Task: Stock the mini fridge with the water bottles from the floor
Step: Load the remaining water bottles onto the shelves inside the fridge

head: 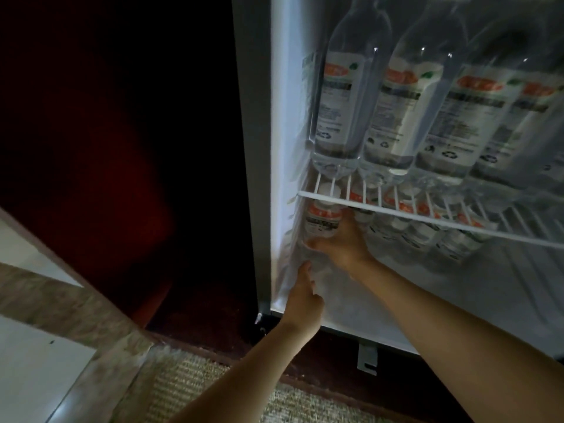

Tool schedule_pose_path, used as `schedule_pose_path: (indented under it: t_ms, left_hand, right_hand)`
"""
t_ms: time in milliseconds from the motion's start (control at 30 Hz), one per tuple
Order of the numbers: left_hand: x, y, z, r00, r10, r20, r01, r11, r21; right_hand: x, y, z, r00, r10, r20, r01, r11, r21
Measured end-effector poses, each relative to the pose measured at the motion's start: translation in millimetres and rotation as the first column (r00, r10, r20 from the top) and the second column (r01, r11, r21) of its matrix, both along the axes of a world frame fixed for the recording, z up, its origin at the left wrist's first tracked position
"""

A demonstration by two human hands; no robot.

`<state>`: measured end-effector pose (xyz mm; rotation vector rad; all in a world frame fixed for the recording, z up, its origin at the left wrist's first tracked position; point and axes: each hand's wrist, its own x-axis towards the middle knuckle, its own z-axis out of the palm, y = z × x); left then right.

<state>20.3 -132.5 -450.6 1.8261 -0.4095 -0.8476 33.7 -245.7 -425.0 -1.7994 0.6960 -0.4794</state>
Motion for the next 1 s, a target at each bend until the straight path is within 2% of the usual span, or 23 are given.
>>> schedule_pose_path:
  t_ms: [133,267,433,500,567,733,800,867,1000]
  left_hand:
    - [2,-6,5,0.996,0.054,-0.071,-0.057,0.997,-0.048]
    - [-3,-1,12,0.977,0.07,-0.2,-0.087,0.993,-0.077]
    - [-12,16,20,0.989,0.009,-0.146,-0.013,1.0,-0.024]
    - [-18,28,26,0.996,-0.046,-0.077,0.047,0.999,0.01]
    - [-19,41,33,0.999,-0.016,-0.045,0.018,0.998,0.052]
    - [-35,99,87,0.977,0.094,-0.189,-0.08,0.994,0.08]
    - [-43,135,115,0.988,0.072,-0.139,-0.058,0.993,0.099]
    - [-54,174,144,0.999,0.025,-0.021,-0.021,0.989,0.148]
    - [-79,263,198,0.943,-0.076,0.325,-0.015,0.963,0.269]
  right_hand:
    - [0,0,-1,0.999,0.035,-0.03,-0.036,0.999,-0.03]
    - [0,-5,0,0.992,0.102,-0.078,-0.099,0.994,0.045]
    - [-2,4,-2,0.989,0.014,-0.15,0.008,0.99,0.144]
    - [-12,12,8,0.978,-0.049,-0.201,0.075,0.989,0.127]
    - [-28,23,26,0.975,-0.089,-0.204,0.109,0.99,0.084]
    - [-86,80,88,0.952,0.023,-0.305,0.013,0.993,0.115]
    - [-104,107,117,0.953,0.048,-0.301,-0.028,0.997,0.071]
    - [-118,142,150,0.956,0.071,-0.284,-0.067,0.997,0.026]
    - [-145,232,210,0.96,0.23,-0.16,-0.232,0.973,0.004]
